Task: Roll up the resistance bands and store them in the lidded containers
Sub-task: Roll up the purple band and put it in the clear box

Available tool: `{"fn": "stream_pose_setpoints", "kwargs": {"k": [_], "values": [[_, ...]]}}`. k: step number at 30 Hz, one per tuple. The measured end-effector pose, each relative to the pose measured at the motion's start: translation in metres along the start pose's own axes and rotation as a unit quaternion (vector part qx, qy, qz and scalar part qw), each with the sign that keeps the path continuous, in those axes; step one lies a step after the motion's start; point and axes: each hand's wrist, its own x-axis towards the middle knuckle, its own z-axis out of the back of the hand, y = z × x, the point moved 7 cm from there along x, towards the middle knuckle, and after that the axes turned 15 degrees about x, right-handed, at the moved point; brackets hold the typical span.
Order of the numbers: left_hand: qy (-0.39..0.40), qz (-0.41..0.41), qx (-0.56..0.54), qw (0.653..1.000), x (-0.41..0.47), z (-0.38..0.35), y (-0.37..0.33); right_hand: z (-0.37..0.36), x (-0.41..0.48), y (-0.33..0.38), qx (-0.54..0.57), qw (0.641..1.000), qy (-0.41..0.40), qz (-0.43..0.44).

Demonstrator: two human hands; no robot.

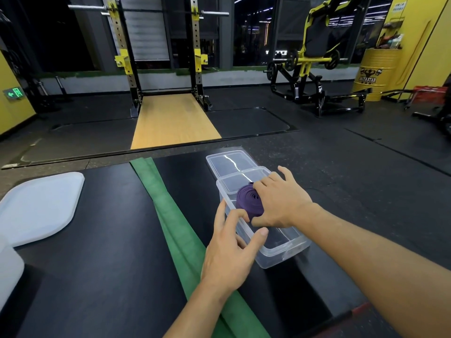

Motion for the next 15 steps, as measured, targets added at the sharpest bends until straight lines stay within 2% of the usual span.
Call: {"fn": "stream_pose_setpoints", "kwargs": {"k": [5,15], "values": [[0.005,-0.003,-0.015,1.000,0.0010,0.0004,0.0006,0.0029,0.0002,0.0000,-0.026,0.999,-0.018,-0.028],[0.022,0.010,-0.041,0.999,0.0026,-0.0007,0.0029,0.0042,0.0031,-0.0025,-0.021,1.000,0.011,0.002]]}}
